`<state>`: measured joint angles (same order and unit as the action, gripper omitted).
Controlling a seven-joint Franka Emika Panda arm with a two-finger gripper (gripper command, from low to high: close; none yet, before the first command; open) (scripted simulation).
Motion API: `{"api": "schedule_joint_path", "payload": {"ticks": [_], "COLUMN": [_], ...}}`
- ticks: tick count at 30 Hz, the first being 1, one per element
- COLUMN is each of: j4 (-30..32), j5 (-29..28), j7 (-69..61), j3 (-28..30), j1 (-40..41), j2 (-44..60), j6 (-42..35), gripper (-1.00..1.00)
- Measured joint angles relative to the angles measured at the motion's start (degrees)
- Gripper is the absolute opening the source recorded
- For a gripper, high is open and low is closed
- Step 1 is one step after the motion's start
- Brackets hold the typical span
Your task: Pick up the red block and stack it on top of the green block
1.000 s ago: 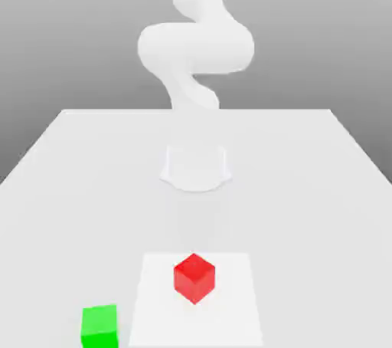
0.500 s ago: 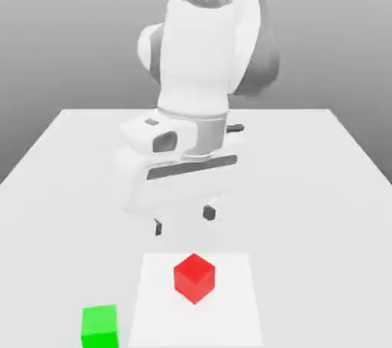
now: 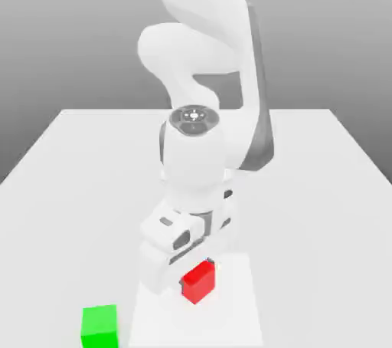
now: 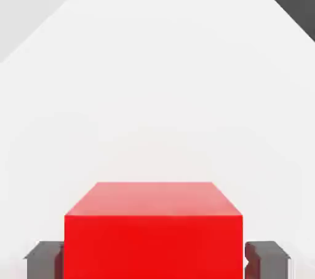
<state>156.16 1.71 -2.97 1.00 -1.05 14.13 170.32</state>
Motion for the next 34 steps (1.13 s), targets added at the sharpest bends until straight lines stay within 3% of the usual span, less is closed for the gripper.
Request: {"api": "schedule_joint_path", "payload": {"ticks": [4,12,25,30,31,34], "j4": [0.0,1.7,-17.5,-19.5,-19.6,-19.6], "j5": [-0.1,-1.4,1.2,3.7,4.0,4.0], "j7": [0.1,1.0,16.8,16.6,16.3,16.3], "j3": [-0.1,0.4,7.5,6.8,6.5,6.5], "j1": [0.1,0.0,7.5,9.2,9.4,9.4], "j2": [-0.6,-11.7,-4.8,3.3,4.6,4.6], "j6": [-0.5,-10.0,-22.7,-16.4,-15.3,-15.3], "gripper": [-1.0,-1.0,-1.0,-1.0,1.0,1.0]}}
